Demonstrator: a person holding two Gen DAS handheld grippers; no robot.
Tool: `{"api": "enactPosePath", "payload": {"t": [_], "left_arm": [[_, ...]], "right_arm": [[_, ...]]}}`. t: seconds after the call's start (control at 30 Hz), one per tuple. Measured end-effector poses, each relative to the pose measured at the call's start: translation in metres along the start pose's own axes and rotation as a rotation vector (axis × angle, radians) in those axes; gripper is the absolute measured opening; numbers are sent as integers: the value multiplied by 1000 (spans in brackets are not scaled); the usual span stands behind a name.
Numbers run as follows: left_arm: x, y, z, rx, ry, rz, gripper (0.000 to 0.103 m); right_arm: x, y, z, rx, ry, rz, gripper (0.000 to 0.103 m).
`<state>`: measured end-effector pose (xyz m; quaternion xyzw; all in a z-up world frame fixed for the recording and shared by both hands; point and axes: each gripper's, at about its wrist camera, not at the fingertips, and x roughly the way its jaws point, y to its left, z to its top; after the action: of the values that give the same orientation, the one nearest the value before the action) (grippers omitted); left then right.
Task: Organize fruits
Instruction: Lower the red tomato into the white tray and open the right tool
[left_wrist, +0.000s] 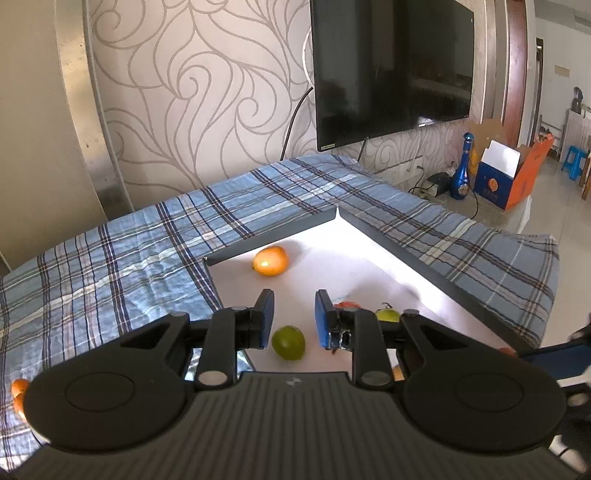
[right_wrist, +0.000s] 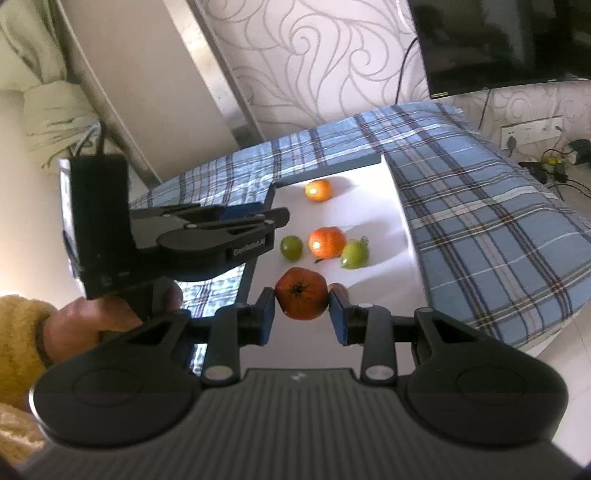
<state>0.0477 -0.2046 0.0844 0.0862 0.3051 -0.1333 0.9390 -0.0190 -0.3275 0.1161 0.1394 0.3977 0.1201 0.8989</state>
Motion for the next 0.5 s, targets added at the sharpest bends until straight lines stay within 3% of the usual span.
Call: {"api": "enactPosePath", "payload": {"t": [0.33, 0.43, 0.5], "left_arm": [[-39, -1, -4, -11, -21, 15, 29], [-48, 0, -6, -19, -16, 28, 42], [-54, 0, -8, -25, -29, 31, 43]], "right_arm": [[4, 6, -1, -27, 14, 47, 36], [4, 7, -1, -34, 14, 59, 36], [3, 8, -1, -38, 14, 66, 36]]}}
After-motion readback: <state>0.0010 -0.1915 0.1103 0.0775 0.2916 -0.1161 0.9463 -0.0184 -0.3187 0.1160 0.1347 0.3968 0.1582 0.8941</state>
